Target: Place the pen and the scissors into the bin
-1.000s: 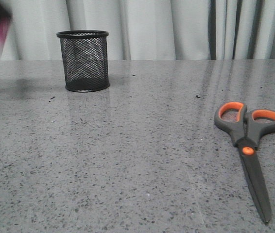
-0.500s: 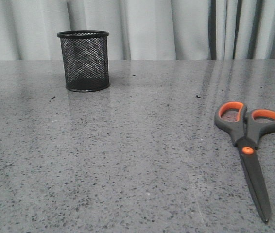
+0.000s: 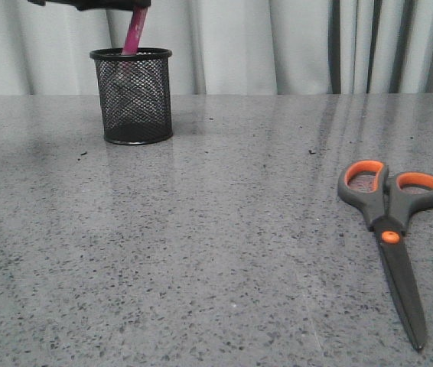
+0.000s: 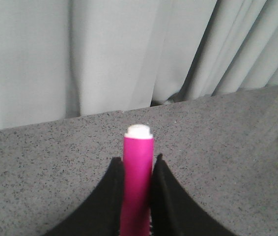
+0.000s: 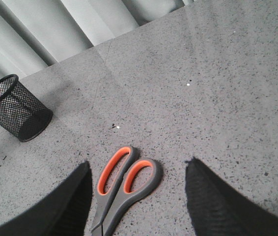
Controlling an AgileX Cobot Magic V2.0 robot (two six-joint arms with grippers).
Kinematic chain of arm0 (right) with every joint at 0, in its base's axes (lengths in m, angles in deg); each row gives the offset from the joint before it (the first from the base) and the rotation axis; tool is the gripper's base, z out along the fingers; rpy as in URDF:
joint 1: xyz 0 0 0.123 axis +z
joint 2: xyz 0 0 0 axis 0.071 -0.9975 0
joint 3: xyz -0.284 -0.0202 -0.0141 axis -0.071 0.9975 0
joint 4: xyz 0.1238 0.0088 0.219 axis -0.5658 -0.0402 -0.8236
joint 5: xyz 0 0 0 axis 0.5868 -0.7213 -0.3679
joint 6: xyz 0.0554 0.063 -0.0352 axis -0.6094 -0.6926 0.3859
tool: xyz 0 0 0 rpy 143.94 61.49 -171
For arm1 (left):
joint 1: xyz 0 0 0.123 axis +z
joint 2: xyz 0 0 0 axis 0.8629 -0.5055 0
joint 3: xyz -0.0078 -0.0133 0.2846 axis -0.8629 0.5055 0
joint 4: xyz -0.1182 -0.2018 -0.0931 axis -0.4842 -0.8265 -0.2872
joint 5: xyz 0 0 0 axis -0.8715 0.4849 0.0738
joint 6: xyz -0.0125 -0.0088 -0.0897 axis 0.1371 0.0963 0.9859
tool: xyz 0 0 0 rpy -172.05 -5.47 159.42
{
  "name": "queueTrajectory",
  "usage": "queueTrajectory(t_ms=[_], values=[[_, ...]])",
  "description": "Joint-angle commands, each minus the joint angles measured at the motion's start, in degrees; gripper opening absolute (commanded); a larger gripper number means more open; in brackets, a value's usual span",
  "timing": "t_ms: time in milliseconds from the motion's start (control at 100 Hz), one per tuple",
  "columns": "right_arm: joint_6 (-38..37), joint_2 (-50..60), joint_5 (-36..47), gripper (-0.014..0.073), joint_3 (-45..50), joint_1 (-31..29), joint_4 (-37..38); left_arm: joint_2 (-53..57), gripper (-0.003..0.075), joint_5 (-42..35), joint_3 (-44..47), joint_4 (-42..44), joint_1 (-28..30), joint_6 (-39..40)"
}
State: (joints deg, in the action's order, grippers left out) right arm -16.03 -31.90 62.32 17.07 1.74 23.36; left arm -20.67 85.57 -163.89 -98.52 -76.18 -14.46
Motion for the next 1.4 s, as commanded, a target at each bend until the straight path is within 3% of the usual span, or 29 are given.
queueTrajectory(t_ms=[0,100,150,250,350,520,640,770,950,1230,1320,1390], values=[[0.7,-0.8,3.8,0.0379,-2.1,-0.3,-0.4,1.9,-0.0018,2.4,-2.1,-3.0,-0.5,-0.5],[0.7,-0.8,4.0,0.0379,-2.1,-0.3,-0.4,1.9,0.0050,2.6,-2.1,-3.0,-0.4,-0.6],[0.7,-0.8,4.2,0.0379,-2.1,-0.3,-0.4,2.3,0.0139,2.7,-2.1,-3.0,-0.4,-1.1],[2.2,-0.8,4.0,0.0380,-3.5,-0.3,-0.4,3.7,0.0392,2.7,-2.1,-2.9,-0.4,-1.2],[7.2,-1.7,1.4,0.0380,-8.6,-0.3,-0.4,7.3,0.0519,2.7,-2.1,-2.1,-0.3,-1.2],[14.4,-10.2,-7.3,0.0380,-22.4,-0.3,-1.5,16.9,0.0488,3.1,-2.1,-2.1,-0.3,-1.2],[22.8,-21.7,-17.5,0.0380,-32.9,-0.3,-8.7,24.2,0.0482,4.0,-2.1,-2.1,-0.4,-1.1],[23.8,-35.9,-30.4,0.0379,-42.0,-0.3,-10.9,31.5,0.0482,4.4,-2.0,-1.9,-0.4,0.5],[14.8,-49.0,-40.7,0.0379,-46.4,2.2,-7.0,39.9,0.0482,4.4,0.7,-1.2,-0.6,0.7],[-3.9,-53.5,-39.1,0.0422,-46.4,17.5,8.4,48.0,0.0482,1.8,6.9,-1.2,-3.2,0.7],[-9.9,-54.0,-38.4,0.0478,-46.4,19.4,12.1,49.3,0.0482,1.2,7.9,-1.2,-4.8,0.7],[-10.4,-54.7,-39.4,0.0490,-46.3,19.5,11.5,50.1,0.0482,0.6,8.4,-1.2,-6.4,0.7]])
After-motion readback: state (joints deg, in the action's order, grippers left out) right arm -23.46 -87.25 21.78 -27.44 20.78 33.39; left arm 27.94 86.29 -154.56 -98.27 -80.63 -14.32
